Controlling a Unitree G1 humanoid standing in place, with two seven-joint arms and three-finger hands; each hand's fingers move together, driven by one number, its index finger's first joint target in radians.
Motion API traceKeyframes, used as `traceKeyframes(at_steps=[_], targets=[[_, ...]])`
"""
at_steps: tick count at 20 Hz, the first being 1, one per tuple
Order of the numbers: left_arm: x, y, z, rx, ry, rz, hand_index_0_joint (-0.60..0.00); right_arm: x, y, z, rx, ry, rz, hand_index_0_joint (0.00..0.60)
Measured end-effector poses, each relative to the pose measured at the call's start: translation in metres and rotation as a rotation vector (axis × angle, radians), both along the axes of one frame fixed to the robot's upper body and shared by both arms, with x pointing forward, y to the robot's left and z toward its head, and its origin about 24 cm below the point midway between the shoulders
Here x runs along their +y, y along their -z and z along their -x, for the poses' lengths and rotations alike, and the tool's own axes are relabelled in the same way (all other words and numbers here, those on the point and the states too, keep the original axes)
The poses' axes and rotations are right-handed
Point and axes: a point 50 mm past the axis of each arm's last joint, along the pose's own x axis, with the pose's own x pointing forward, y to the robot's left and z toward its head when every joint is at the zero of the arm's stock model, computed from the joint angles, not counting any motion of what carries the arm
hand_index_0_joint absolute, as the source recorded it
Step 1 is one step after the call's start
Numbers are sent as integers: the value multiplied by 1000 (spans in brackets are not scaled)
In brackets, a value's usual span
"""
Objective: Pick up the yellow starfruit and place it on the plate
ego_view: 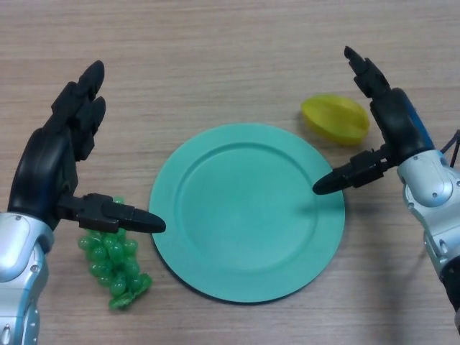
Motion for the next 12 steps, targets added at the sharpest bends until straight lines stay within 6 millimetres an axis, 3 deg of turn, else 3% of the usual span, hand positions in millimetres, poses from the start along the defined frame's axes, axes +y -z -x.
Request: traceKeyframes(at_steps=[2, 3, 4, 5, 6, 7, 8, 9, 12], targets=[[1, 0, -1, -2, -2, -3, 0, 0, 2, -4, 14, 5, -2, 0], [2, 0, -2, -6, -3, -6, 0, -1, 7, -5, 32, 19, -3, 50], [2, 0, -3, -14, -2, -6, 0, -3, 9, -6, 38, 35, -4, 150], [2, 0, -3, -15, -3, -6, 0, -3, 9, -7, 35, 50, 12, 300], [3, 1, -3, -15, -4, -5, 0, -2, 10, -8, 28, 50, 44, 401], [3, 1, -4, -21, -5, -6, 0, 1, 10, -10, 20, 41, 124, 543], [5, 2, -5, -29, -9, -5, 0, 3, 11, -11, 7, 30, 214, 600], [8, 3, -5, -30, -21, -3, 0, 4, 12, -12, -10, 12, 324, 600], [13, 4, -5, -27, -41, -3, 0, 2, 14, -11, -13, 34, 328, 600]])
